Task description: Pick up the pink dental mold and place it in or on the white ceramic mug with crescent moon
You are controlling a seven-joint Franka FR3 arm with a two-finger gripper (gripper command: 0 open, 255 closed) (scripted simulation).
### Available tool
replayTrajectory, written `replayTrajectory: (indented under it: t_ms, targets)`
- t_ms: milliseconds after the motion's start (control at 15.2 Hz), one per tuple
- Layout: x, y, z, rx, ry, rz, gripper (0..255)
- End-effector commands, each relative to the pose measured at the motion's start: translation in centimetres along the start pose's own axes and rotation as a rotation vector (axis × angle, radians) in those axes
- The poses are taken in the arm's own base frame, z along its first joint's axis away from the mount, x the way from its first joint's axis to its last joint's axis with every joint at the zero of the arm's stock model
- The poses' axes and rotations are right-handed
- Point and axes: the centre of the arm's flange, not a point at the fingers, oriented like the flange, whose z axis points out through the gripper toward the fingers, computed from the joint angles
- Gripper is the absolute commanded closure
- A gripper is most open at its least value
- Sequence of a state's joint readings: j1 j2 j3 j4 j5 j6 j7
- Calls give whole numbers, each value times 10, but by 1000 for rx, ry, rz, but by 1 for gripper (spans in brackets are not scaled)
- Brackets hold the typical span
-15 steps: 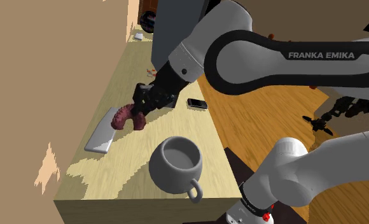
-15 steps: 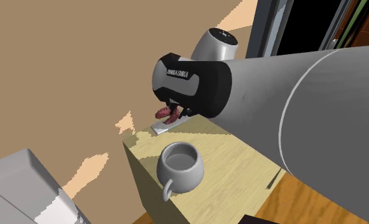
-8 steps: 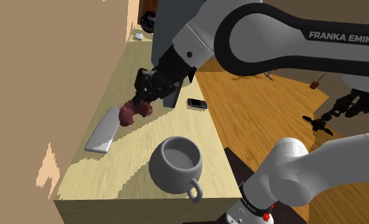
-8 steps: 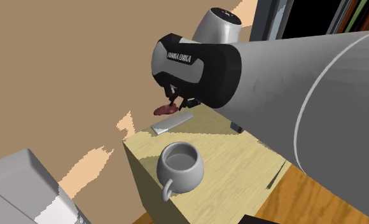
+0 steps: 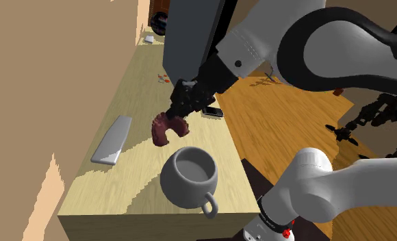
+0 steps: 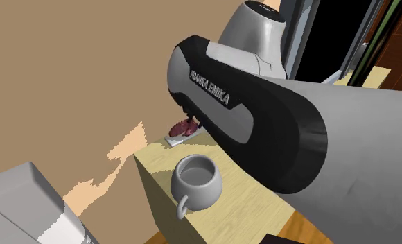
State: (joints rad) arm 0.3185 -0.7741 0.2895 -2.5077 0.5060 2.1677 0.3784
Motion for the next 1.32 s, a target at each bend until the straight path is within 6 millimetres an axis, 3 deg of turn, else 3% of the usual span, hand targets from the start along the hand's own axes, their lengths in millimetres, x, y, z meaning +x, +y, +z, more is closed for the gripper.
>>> replayTrajectory:
  t_ms: [0,462,1254]
  targets:
    - [-23,8,-14,1,0,0,255]
    - [-104,40,-61,1,0,0,255]
    - [-120,66,-6,1,0,0,255]
